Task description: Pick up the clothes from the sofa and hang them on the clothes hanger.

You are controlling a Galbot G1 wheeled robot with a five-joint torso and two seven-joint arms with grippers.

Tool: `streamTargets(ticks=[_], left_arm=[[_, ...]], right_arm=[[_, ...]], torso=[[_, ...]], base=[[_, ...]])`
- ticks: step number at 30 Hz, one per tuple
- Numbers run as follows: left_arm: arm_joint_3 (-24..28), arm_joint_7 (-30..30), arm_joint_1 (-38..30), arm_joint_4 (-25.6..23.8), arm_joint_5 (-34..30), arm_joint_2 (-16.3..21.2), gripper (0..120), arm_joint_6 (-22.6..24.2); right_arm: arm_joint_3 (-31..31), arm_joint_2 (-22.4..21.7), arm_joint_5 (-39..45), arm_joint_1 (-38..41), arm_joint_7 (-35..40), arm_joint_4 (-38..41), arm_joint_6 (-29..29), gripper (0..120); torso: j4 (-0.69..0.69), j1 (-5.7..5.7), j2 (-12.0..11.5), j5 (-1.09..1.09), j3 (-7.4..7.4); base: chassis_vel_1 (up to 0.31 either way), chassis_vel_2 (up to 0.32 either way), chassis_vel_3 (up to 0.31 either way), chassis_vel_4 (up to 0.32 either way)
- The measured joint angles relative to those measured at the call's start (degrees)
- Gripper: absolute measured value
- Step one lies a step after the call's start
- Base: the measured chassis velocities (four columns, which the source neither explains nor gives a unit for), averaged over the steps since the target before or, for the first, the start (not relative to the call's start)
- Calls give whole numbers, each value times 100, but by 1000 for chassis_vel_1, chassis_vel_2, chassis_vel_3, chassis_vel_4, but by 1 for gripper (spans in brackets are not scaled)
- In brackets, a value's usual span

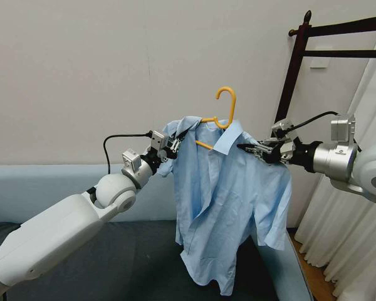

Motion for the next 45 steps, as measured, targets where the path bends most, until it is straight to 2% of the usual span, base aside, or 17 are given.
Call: streamTargets(ticks=[5, 9, 10, 12, 13, 15, 17, 18, 21, 23, 31, 37, 39, 45], left_arm=[[-34, 2, -18, -23, 35, 45, 0, -46], [-41, 39, -271, 0, 359, 140, 0, -88], [-49, 44, -352, -7, 547, 165, 0, -103], [-111, 133, -484, -128, 1364, 290, 0, -227], [-111, 133, -484, -128, 1364, 290, 0, -227], [-203, 225, -453, -334, 2006, 442, 0, -298], [-379, 257, -128, -792, 2474, 695, 0, -182], [-379, 257, -128, -792, 2474, 695, 0, -182], [-728, 85, 555, -1247, 2477, 926, 0, 210], [-1014, -91, 973, -1324, 2426, 923, 0, 440], [-1467, -563, 2017, -1640, 1953, 790, 0, 911], [-1410, -723, 2018, -1663, 1862, 697, 0, 911], [-1215, -913, 1801, -1649, 1690, 603, 4, 945], [-736, -1348, 1298, -1823, 1070, 334, 5, 1220]], right_arm=[[-19, -38, -44, -11, -3, -3, 6, 7], [-73, -26, -161, -21, 42, -40, 7, 7], [-88, -8, -203, -21, 65, -67, 7, 7], [-113, 38, -225, -5, 150, -126, -7, 7], [-113, 38, -225, -5, 150, -126, -7, 7], [-112, 74, -160, 15, 251, -166, -54, 7], [-93, 99, -44, 27, 339, -199, -102, 7], [-93, 99, -44, 27, 339, -199, -102, 7], [-43, 81, 105, 32, 408, -145, -116, 7], [-16, 61, 161, 32, 431, -66, -118, 7], [66, 51, 349, 44, 510, 75, -131, 7], [84, 151, 585, 105, 763, 156, -185, 7], [-1, 269, 817, 320, 1010, 254, -270, 7], [-397, 654, 1175, 930, 1554, 119, -425, 7]], torso=[[0, 0, 0, 0, 0], [0, 0, 0, 0, 0], [0, 0, 0, 0, 0], [-1, 0, 0, 0, 0], [-1, 0, 0, 0, 0], [-2, 0, 0, 1, 0], [-1, 0, 0, 1, -1], [-1, 0, 0, 1, -1], [2, 0, 0, 0, -1], [1, 0, 0, -3, -1], [0, -1, 0, -1, -1], [0, -1, 0, 1, -1], [0, 0, 0, 1, 0], [1, 0, 0, 0, 0]], base=[[0, 0, 0, 0], [0, 0, 0, 0], [0, 0, 0, 0], [0, 0, 0, 0], [0, 0, 0, 0], [0, 0, 0, 0], [0, 0, 0, 0], [0, 0, 0, 0], [0, 0, 0, 0], [0, 0, 0, 0], [0, 0, 0, 0], [0, 0, 0, 0], [0, 0, 0, 0], [0, 0, 0, 0]])
